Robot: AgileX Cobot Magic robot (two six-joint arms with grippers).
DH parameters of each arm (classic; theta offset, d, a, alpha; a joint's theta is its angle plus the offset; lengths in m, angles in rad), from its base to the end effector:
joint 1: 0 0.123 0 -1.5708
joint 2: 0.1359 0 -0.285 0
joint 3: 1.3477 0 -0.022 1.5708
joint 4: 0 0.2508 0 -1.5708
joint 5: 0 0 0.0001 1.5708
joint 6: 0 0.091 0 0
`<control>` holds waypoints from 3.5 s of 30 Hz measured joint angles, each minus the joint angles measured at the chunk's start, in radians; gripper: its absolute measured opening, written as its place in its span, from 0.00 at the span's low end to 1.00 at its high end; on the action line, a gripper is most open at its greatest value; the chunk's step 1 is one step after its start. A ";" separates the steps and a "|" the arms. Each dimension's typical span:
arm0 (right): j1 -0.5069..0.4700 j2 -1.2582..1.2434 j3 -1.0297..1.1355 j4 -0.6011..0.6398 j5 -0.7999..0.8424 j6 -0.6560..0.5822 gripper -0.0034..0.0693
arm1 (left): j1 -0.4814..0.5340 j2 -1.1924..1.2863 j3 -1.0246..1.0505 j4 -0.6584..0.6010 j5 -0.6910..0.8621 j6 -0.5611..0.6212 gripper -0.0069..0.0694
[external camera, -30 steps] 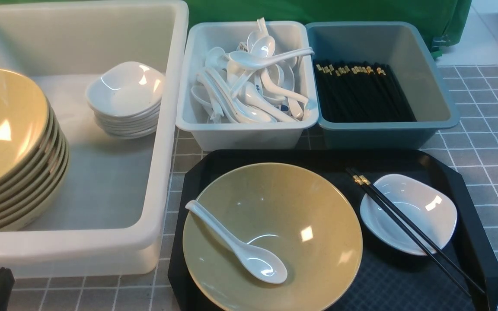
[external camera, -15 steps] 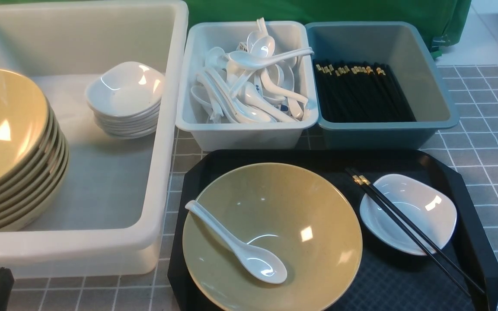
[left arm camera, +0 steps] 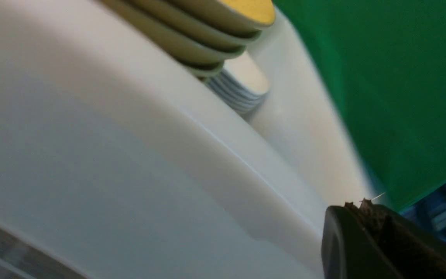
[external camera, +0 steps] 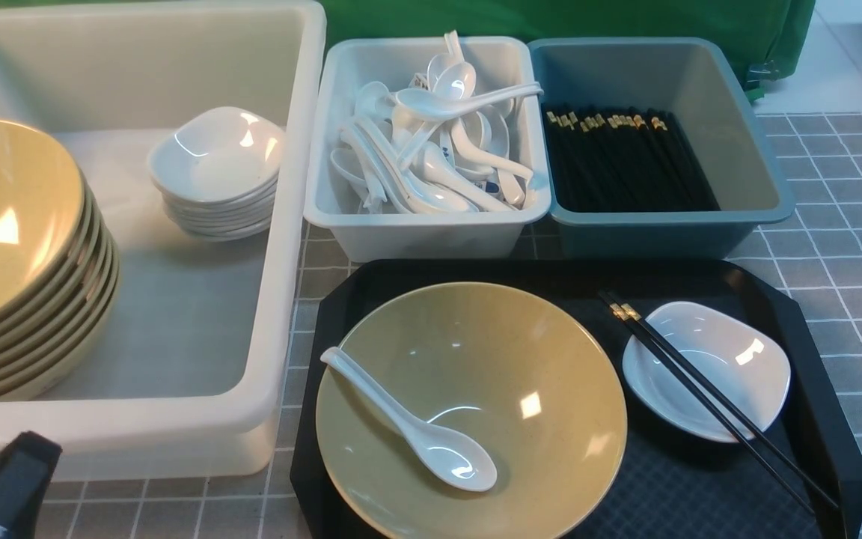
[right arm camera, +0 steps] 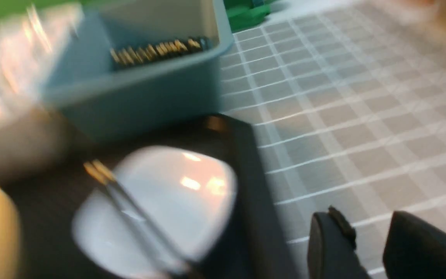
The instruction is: On grey table put chopsticks spoon bowls plates into blue grey white boxes.
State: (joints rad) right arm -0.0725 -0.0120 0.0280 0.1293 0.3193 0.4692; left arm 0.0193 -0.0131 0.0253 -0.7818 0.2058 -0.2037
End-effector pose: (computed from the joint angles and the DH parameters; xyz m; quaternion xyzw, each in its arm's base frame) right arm 0.0541 -0.0002 0.1758 0.2453 0.7492 0.1734 0.5903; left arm 0.0556 -0.0121 0.1921 -0.3050 0.6653 -0.3593 0.5790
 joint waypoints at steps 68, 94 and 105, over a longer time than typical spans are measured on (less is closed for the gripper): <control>0.421 1.764 -1.147 -0.097 0.508 -0.726 0.65 | -0.768 1.406 -1.229 0.638 0.861 0.526 0.08; 0.422 1.684 -1.196 -0.101 0.576 -0.699 0.27 | -0.768 1.406 -1.229 0.647 0.857 0.522 0.08; 0.304 1.633 -1.532 -0.111 0.528 -0.635 0.27 | -0.607 1.496 -1.298 0.539 0.661 0.479 0.08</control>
State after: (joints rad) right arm 0.2316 1.6207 -1.5043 0.0188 0.8474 -0.1654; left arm -0.5874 1.4824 -1.2723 -0.2426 0.8673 0.2749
